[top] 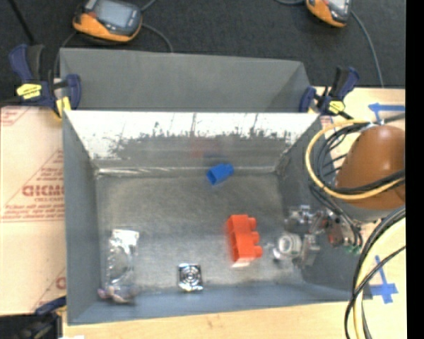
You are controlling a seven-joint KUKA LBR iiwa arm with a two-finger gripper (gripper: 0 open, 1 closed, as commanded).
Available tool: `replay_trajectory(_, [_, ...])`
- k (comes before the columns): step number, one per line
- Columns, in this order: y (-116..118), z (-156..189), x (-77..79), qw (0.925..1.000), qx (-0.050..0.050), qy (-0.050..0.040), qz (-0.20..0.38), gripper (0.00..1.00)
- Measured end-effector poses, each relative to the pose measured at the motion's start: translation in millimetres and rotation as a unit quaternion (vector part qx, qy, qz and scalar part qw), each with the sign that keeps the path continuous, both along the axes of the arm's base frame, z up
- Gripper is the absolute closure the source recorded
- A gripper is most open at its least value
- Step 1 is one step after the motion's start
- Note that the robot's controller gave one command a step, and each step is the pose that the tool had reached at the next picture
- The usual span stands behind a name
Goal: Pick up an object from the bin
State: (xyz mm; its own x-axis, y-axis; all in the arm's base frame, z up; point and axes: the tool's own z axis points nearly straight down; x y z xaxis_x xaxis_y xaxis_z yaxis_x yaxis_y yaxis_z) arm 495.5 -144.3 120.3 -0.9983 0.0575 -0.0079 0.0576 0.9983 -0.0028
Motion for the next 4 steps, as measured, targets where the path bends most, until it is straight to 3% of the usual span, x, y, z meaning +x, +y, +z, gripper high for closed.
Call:
replay_trajectory(2, [-2.1,12.4,2.3,1.0,0.0,0.001,-0.001,1.0])
replay_trajectory(4, [-4.4,60.9,5.5,1.0,0.0,0.0003,-0.002,1.0])
